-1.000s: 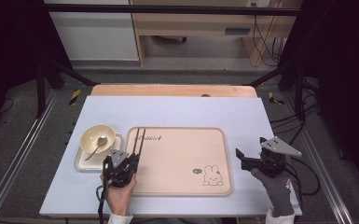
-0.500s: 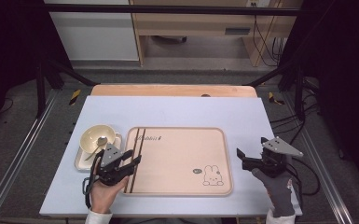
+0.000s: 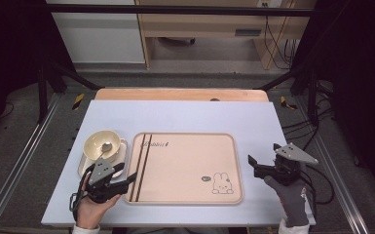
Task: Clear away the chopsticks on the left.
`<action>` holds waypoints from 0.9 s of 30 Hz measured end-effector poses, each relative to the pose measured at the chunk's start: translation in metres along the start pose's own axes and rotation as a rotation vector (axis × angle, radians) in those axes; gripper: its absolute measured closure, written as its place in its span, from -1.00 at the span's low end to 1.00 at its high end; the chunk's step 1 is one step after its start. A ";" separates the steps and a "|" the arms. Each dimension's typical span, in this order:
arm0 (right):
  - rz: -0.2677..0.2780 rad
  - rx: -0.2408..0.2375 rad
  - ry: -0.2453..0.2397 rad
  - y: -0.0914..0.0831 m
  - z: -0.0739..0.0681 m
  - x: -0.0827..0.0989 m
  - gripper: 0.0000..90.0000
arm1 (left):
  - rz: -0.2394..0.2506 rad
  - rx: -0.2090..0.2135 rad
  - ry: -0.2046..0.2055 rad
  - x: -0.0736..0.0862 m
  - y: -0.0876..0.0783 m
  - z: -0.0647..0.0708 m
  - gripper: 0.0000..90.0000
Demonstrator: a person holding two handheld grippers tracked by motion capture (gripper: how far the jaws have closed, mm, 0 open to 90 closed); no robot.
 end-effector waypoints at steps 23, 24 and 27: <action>-0.018 0.014 0.007 0.002 0.003 0.004 -0.93 | -0.047 -0.019 0.006 0.025 -0.026 -0.031 -0.36; -0.018 0.015 0.007 0.002 0.003 0.004 -0.93 | -0.045 -0.020 0.016 0.025 -0.028 -0.033 -0.36; -0.019 0.016 0.002 0.003 0.003 0.004 -0.93 | -0.030 -0.025 0.005 0.025 -0.033 -0.038 -0.38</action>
Point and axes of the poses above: each handheld gripper's, and its own axes: y roughly forward along the jaws, x roughly out of its underside, z roughly to its right, the point moved 3 cm from there along y, roughly forward along the jaws, and after that the axes turned 9 degrees about z, right-handed, at the moved point
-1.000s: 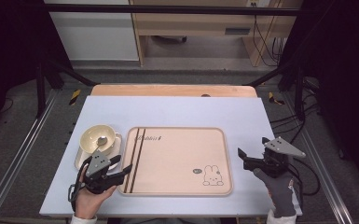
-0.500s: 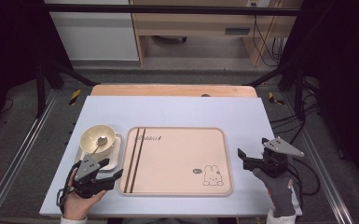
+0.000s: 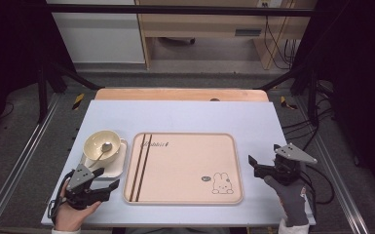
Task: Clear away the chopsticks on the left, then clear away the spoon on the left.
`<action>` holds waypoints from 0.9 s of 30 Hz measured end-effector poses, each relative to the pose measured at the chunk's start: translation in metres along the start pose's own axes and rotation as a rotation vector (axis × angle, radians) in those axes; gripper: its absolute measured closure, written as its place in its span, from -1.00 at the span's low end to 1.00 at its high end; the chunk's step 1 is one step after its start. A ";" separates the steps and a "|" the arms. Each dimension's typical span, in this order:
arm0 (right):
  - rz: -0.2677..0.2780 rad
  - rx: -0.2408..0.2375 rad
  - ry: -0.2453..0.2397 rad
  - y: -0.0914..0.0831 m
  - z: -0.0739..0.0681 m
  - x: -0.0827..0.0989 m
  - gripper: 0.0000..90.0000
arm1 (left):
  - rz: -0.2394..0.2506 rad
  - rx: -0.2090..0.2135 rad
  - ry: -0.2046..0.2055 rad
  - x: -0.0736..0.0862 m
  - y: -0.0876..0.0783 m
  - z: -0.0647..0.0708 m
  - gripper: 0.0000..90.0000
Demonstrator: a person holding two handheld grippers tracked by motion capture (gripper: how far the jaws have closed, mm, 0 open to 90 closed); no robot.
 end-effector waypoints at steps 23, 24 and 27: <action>-0.011 -0.006 -0.009 0.003 -0.003 0.002 -0.93 | 0.067 -0.162 -0.099 0.000 -0.024 -0.048 -0.49; -0.009 -0.006 -0.008 0.003 -0.003 0.001 -0.92 | 0.071 -0.166 -0.099 0.000 -0.024 -0.049 -0.48; -0.011 -0.004 -0.007 0.003 -0.003 0.001 -0.92 | 0.070 -0.177 -0.090 -0.003 -0.021 -0.053 -0.44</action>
Point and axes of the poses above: each handheld gripper's, and its own axes: y roughly forward along the jaws, x roughly out of its underside, z roughly to its right, the point moved 3 cm from there along y, roughly forward along the jaws, and after that the axes turned 9 degrees about z, right-handed, at the moved point
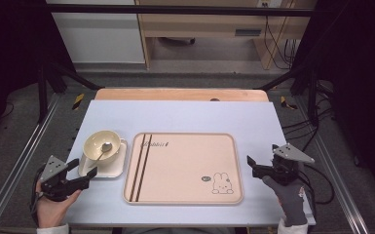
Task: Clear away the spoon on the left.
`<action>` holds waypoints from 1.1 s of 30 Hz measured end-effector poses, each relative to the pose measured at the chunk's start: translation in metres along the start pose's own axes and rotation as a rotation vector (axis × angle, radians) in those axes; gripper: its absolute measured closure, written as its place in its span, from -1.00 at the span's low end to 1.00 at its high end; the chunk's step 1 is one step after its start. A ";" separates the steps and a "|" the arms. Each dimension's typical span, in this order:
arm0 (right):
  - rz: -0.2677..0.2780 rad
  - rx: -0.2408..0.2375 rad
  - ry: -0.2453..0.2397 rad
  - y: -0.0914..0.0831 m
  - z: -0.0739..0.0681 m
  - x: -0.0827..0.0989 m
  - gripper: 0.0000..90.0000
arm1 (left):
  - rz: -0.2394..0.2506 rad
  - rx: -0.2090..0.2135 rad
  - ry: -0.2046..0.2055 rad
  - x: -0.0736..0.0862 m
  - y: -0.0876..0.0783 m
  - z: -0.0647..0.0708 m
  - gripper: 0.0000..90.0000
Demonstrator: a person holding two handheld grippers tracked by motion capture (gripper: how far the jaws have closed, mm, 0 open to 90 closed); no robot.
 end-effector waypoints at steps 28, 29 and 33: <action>-0.009 -0.008 -0.007 0.002 -0.003 0.001 -0.92 | -0.001 0.017 0.087 -0.005 0.012 0.018 0.70; -0.009 -0.007 -0.008 0.002 -0.003 0.001 -0.92 | -0.001 0.013 0.086 -0.005 0.012 0.018 0.72; -0.009 -0.007 -0.012 0.003 -0.003 0.001 -0.92 | 0.000 -0.005 0.087 -0.005 0.011 0.018 0.77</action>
Point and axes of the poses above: each handheld gripper's, and its own axes: y roughly forward along the jaws, x roughly out of its underside, z roughly to its right, the point moved 3 cm from there along y, roughly forward along the jaws, and after that the axes turned 9 degrees about z, right-handed, at the moved point
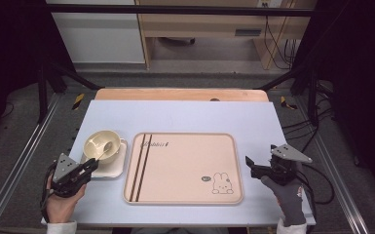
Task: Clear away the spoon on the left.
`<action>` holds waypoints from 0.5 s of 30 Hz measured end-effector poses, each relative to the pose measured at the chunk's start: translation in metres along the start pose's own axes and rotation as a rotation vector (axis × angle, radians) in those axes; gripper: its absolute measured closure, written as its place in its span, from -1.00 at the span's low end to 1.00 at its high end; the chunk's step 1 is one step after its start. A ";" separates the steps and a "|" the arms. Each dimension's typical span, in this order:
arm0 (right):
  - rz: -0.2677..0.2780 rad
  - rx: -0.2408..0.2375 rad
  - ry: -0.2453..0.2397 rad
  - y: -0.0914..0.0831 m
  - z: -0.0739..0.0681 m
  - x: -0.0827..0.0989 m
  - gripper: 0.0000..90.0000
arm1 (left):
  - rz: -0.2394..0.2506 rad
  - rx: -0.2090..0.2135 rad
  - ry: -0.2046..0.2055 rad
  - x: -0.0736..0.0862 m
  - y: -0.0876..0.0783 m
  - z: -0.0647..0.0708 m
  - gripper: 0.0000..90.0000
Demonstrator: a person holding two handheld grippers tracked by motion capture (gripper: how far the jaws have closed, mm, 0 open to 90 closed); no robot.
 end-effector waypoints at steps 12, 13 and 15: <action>-0.004 0.000 0.000 0.000 0.000 0.000 -0.92 | 0.007 -0.040 -0.033 0.000 -0.003 -0.003 0.96; -0.004 0.000 -0.001 0.000 0.000 0.000 -0.92 | 0.007 -0.039 -0.035 0.000 -0.004 -0.003 0.96; -0.004 -0.002 0.001 0.001 0.000 0.000 -0.92 | 0.008 -0.042 -0.036 -0.001 -0.004 -0.004 0.96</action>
Point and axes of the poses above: each handheld gripper's, and its own axes: y roughly forward along the jaws, x roughly out of its underside, z roughly to its right, the point moved 3 cm from there along y, roughly forward along the jaws, and after that the axes turned 9 degrees about z, right-handed, at the moved point
